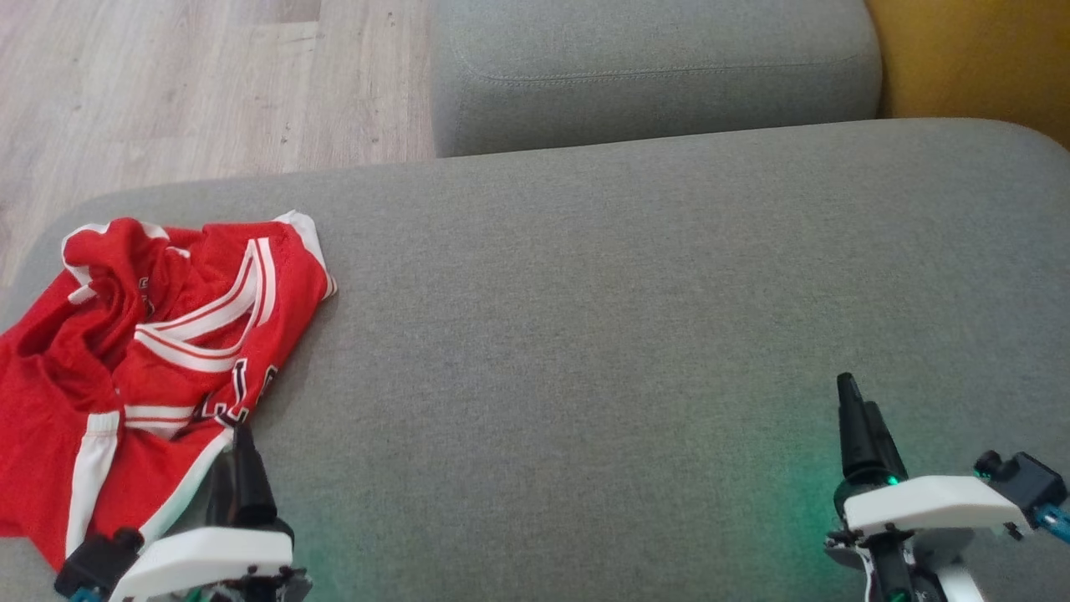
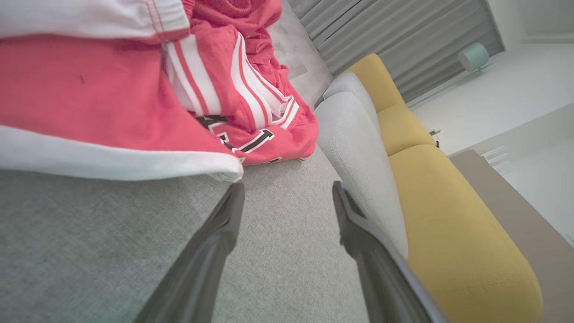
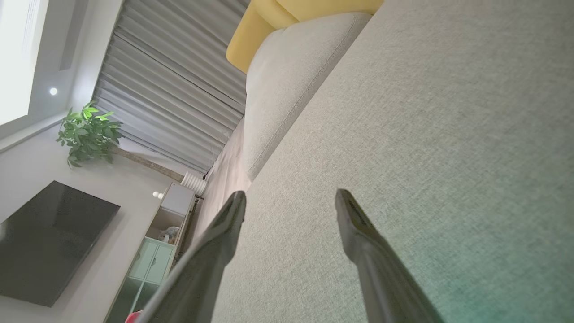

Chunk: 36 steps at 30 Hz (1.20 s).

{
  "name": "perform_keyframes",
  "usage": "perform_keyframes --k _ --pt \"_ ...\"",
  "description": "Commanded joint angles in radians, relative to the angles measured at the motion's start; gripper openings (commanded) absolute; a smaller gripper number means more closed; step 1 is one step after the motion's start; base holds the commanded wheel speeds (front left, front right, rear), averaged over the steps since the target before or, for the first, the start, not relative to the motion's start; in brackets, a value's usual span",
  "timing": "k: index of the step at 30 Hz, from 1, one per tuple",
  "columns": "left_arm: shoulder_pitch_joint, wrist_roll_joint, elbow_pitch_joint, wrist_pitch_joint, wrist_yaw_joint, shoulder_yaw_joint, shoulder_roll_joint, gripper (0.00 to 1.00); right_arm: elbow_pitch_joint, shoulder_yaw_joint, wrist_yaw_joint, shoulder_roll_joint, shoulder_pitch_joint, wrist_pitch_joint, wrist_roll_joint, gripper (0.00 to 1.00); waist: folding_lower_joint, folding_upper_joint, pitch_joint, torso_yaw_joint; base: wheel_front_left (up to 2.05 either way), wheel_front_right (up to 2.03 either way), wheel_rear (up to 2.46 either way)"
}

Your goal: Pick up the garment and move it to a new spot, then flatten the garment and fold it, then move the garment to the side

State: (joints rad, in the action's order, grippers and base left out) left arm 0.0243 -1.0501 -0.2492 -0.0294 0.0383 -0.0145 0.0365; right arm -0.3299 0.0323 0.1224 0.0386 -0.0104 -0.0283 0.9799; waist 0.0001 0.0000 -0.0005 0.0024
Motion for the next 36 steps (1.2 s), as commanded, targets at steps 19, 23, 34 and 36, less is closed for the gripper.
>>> perform_keyframes --k 19,23,34,36 --pt "-0.028 0.263 0.076 -0.068 -0.057 -0.029 0.01 1.0 0.051 0.083 0.005 0.007 -0.063 -0.07 -0.25 1.0 -0.0001 0.0 0.0 0.0 0.0 0.0 0.0" --pt "-0.028 0.312 0.086 -0.08 -0.064 -0.038 0.01 1.0 0.055 0.097 0.005 0.008 -0.067 -0.082 -0.301 1.0 -0.0001 0.0 0.001 0.0 0.0 0.0 0.0" --pt "-0.025 0.453 0.106 -0.113 -0.083 -0.059 0.011 1.0 0.063 0.136 0.006 0.008 -0.078 -0.115 -0.44 1.0 -0.0001 0.0 0.005 0.0 0.0 0.0 0.0" --pt "-0.024 0.479 0.111 -0.119 -0.088 -0.063 0.011 1.0 0.064 0.144 0.006 0.009 -0.081 -0.121 -0.464 1.0 -0.0001 0.0 0.006 0.0 0.0 0.0 0.0"
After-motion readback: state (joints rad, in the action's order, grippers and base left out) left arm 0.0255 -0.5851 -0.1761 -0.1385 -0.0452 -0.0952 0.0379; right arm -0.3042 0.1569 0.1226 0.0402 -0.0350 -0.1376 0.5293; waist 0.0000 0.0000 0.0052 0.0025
